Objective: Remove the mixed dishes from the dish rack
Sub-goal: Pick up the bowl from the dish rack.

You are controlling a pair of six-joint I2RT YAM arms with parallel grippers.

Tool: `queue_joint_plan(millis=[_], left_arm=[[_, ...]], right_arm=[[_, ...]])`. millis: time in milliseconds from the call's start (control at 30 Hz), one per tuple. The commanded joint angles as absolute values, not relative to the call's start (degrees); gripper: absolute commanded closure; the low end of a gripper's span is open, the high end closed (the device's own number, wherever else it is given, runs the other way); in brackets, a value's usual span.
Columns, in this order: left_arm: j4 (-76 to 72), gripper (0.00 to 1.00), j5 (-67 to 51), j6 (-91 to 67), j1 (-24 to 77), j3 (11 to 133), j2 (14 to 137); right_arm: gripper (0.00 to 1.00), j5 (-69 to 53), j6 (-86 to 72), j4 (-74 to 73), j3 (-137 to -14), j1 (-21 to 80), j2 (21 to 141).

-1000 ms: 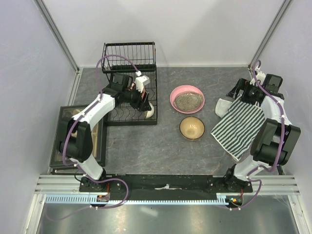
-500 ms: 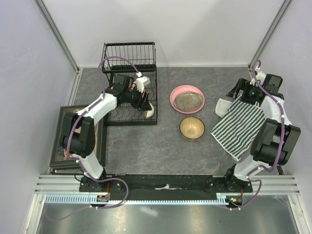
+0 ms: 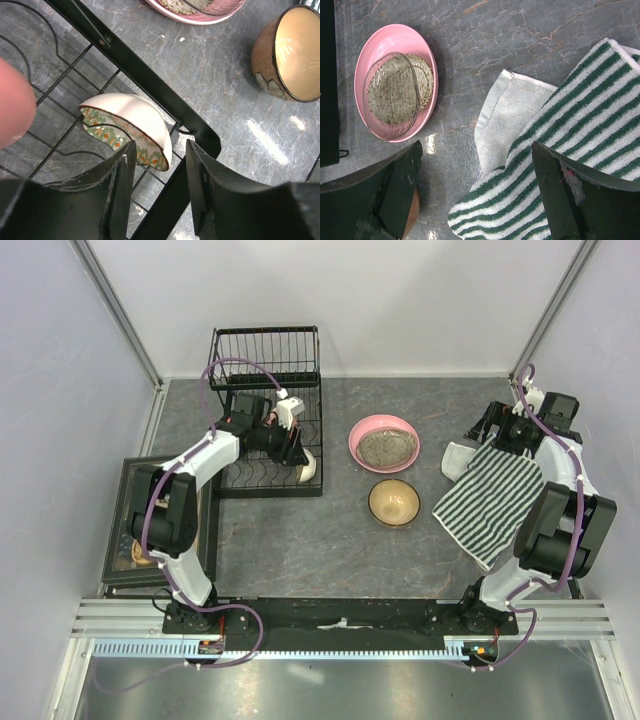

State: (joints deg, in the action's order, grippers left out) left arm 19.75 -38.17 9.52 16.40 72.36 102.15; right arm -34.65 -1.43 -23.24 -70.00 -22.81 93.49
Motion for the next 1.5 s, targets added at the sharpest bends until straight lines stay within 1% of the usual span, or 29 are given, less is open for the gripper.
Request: queue_joint_plan(millis=[0,67,633,1000,1133,1167,1233,1267,1333,1367,1433,1467], left_arm=[[17.75,0.51,-41.57,7.73,16.08,72.69,103.71],[17.67,0.53,-41.83,7.56,16.00,72.69,103.89],[17.23,0.57,-42.80,7.21,16.00,73.65,106.17],[17.14,0.65,-44.21,6.94,15.91,74.44,107.31],[17.05,0.73,-45.17,6.86,15.73,74.53,107.32],[16.88,0.77,-45.52,6.59,15.56,74.62,107.23],[16.70,0.80,-46.49,6.15,15.21,74.53,107.14],[16.70,0.83,-46.84,5.72,15.03,74.53,106.96],[16.52,0.86,-47.37,5.45,14.94,74.53,106.96],[16.35,0.90,-47.37,5.28,14.85,74.53,107.05],[16.09,0.94,-48.07,5.10,14.68,74.53,107.14],[16.08,0.97,-48.42,4.66,14.50,74.53,107.23]], right_arm=[[0.02,-34.63,-0.35,-22.76,-70.58,-22.68,93.69],[0.02,-34.63,-0.35,-22.76,-70.49,-22.68,93.69],[0.02,-34.63,1.04,-23.03,-70.66,-22.68,93.96],[0.02,-34.37,1.05,-23.03,-70.66,-22.76,94.13],[0.02,-34.19,1.14,-23.03,-70.66,-22.76,94.31],[0.02,-34.19,1.14,-23.03,-70.66,-22.76,94.31],[0.02,-34.19,1.14,-23.03,-70.66,-22.76,94.57],[0.02,-34.19,1.06,-23.03,-70.66,-22.76,94.57],[0.02,-34.10,1.23,-23.03,-70.66,-22.76,94.66],[0.02,-34.10,1.23,-23.03,-70.66,-22.76,94.66],[0.02,-34.10,1.23,-23.12,-70.75,-22.76,94.83],[0.02,-34.01,1.14,-23.12,-70.66,-22.76,94.75]])
